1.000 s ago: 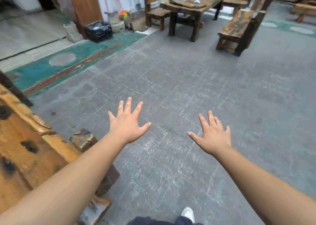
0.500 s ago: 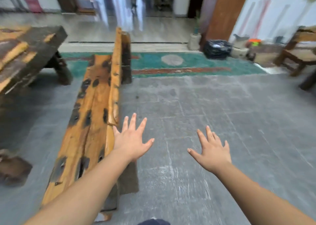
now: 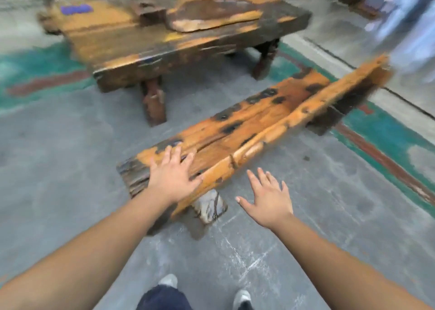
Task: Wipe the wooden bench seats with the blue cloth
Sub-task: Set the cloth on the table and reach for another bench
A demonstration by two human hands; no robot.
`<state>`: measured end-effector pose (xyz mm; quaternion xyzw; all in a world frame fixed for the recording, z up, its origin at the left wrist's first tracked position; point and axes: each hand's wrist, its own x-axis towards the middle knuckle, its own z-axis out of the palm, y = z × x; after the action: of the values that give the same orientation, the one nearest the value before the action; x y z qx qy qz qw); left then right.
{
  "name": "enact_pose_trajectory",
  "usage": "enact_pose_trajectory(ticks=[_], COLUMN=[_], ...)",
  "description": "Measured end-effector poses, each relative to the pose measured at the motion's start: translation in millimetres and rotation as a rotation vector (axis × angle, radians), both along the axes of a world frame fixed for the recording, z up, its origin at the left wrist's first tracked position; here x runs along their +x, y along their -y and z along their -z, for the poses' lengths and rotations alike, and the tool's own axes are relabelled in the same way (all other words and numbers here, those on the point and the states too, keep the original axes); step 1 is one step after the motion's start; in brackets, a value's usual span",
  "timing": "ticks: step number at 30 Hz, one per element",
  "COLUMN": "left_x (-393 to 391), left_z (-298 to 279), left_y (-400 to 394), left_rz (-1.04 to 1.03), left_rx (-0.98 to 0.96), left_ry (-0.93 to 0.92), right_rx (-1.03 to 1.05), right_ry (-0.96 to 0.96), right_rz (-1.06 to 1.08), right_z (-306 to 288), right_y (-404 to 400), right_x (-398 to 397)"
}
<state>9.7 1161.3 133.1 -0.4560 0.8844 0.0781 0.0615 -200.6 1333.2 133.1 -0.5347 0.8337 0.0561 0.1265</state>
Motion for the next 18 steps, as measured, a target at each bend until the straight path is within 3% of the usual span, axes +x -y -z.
enact_pose_trajectory(ticks=[6,11,15,18], left_x=[34.1,25.8,14.9,5.3], left_z=[50.3,109.5,138.4,150.8], left_y=[-37.0,-51.8,-39.9,-34.1], left_rz=[-0.415,-0.524,-0.544,-0.574], left_rx=[0.131,0.235,0.139,0.001], left_ry=[0.031,0.088,0.025,-0.005], right_rx=[0.036,-0.038,-0.036,-0.145], right_ry=[0.075,0.025,0.019,-0.111], right_rz=[-0.431,-0.673,-0.698,-0.737], right_z=[54.9,101.4,132.4,152.1], right_y=[74.0,129.4,159.1,167.9], right_x=[-19.0,-21.2,-30.9,-31.5])
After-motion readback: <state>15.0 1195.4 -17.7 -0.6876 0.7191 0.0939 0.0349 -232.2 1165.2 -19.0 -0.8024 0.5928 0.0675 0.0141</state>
